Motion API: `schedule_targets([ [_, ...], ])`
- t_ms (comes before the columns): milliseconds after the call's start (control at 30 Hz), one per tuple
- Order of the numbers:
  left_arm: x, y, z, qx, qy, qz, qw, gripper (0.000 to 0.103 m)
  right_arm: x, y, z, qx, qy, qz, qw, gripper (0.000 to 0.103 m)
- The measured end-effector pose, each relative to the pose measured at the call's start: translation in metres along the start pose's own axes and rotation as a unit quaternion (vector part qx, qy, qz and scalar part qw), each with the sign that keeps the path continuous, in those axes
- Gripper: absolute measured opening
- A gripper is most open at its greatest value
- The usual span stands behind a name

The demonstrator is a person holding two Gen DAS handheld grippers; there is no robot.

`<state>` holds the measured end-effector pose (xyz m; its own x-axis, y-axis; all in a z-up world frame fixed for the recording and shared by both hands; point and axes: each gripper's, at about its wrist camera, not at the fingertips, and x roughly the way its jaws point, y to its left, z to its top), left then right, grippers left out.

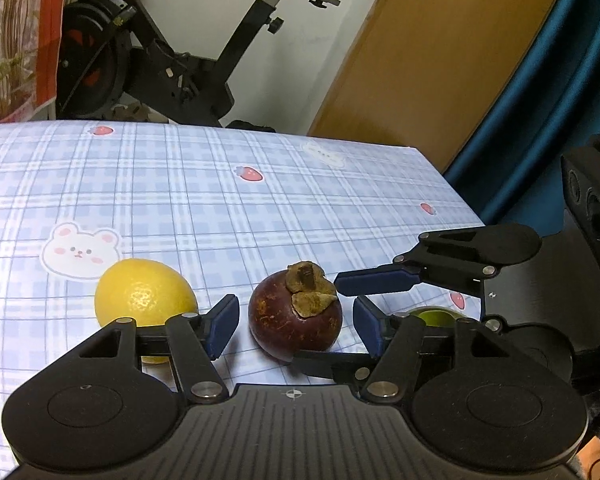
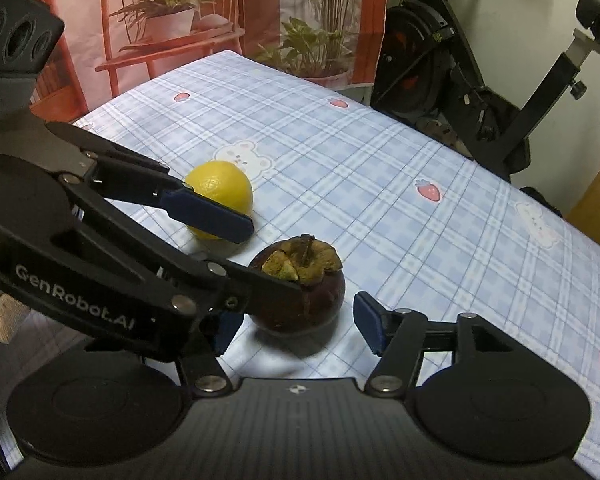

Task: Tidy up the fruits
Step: 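Close the left tool on the mangosteen while the right tool steadies it, then carry the mangosteen onto the plate with the left tool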

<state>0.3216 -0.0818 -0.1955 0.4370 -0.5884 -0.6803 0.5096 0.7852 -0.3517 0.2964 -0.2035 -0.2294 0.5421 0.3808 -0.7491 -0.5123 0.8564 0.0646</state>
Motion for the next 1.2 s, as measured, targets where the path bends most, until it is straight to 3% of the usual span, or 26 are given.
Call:
schedule_targets([
  [300,0.013,0.019,0.001,-0.055,0.011,-0.024,0.9982,0.065,0.008,0.001,0.002,-0.006,0.002,0.012,1.000,0.064],
  [800,0.021,0.010,0.004,-0.039,0.016,-0.018,0.9989,0.058,0.016,0.008,0.002,-0.020,0.010,-0.005,1.000,0.063],
  [1200,-0.013,-0.015,0.008,-0.017,-0.013,-0.008,0.9997,0.057,-0.016,0.018,0.003,-0.022,-0.022,-0.007,0.999,0.063],
])
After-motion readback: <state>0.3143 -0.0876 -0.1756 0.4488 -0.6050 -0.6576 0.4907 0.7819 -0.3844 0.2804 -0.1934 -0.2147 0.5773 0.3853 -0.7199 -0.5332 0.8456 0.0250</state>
